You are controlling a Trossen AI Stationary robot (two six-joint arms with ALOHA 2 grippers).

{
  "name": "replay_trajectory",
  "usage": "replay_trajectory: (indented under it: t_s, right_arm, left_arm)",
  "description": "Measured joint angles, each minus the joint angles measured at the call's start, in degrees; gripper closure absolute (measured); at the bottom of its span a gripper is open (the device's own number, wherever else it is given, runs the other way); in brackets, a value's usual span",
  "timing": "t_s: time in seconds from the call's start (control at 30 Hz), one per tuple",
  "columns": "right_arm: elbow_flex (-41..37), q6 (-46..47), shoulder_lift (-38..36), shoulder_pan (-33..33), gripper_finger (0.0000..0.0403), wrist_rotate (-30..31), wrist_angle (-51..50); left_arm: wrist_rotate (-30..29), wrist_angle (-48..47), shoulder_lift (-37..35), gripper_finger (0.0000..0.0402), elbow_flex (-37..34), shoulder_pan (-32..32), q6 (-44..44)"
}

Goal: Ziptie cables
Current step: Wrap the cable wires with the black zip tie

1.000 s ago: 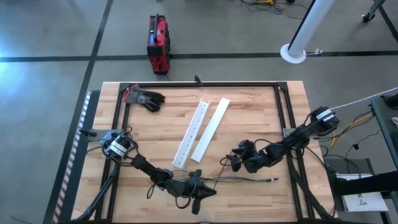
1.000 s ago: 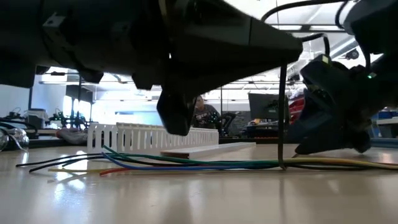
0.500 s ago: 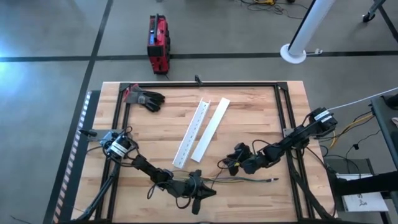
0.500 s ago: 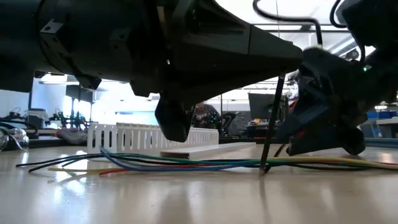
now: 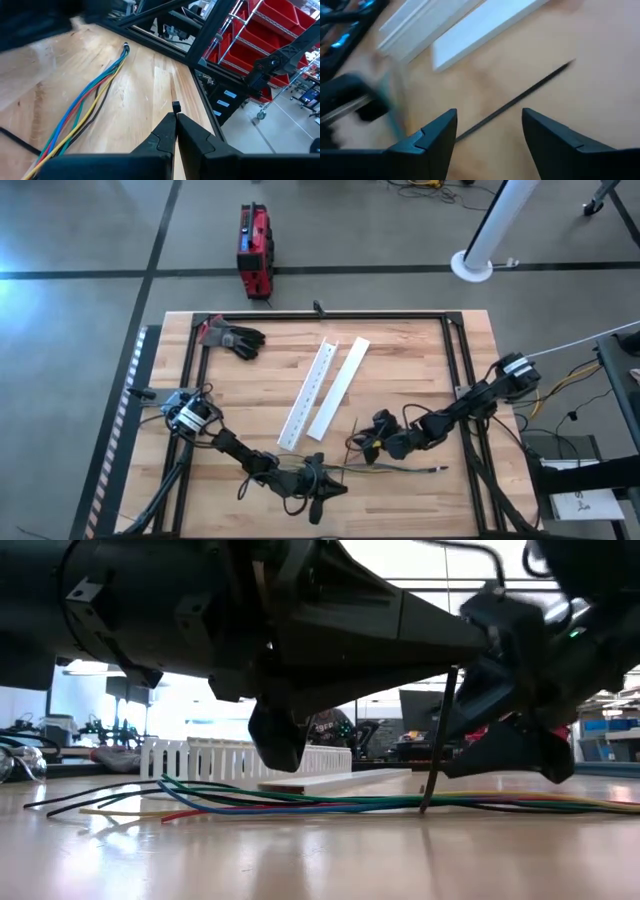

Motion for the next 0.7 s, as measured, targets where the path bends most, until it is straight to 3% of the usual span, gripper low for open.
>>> replay_trajectory:
  t_s: [0.13, 0.3, 0.57, 0.7]
  right_arm:
    - [-0.15, -2.82, 0.94, -4.32, 0.0188, 1.02, -1.55]
    - [0.11, -9.72, 3.50, -9.94, 0.0193, -4.31, 1.40]
    - [0.15, -15.26, 4.72, -10.66, 0.0197, -6.96, 4.87]
    - [0.13, -15.90, 4.73, -10.64, 0.0198, -5.26, 4.82]
  left_arm:
    - [0.00, 0.07, 0.00, 0.0401, 0.00, -0.02, -0.01]
    - [0.04, -0.15, 0.00, 0.0401, 0.00, -0.04, 0.00]
    - [0.09, -0.86, 0.00, 0.0401, 0.00, -0.07, 0.00]
    - [0.09, -0.83, 0.01, 0.0401, 0.00, -0.07, 0.00]
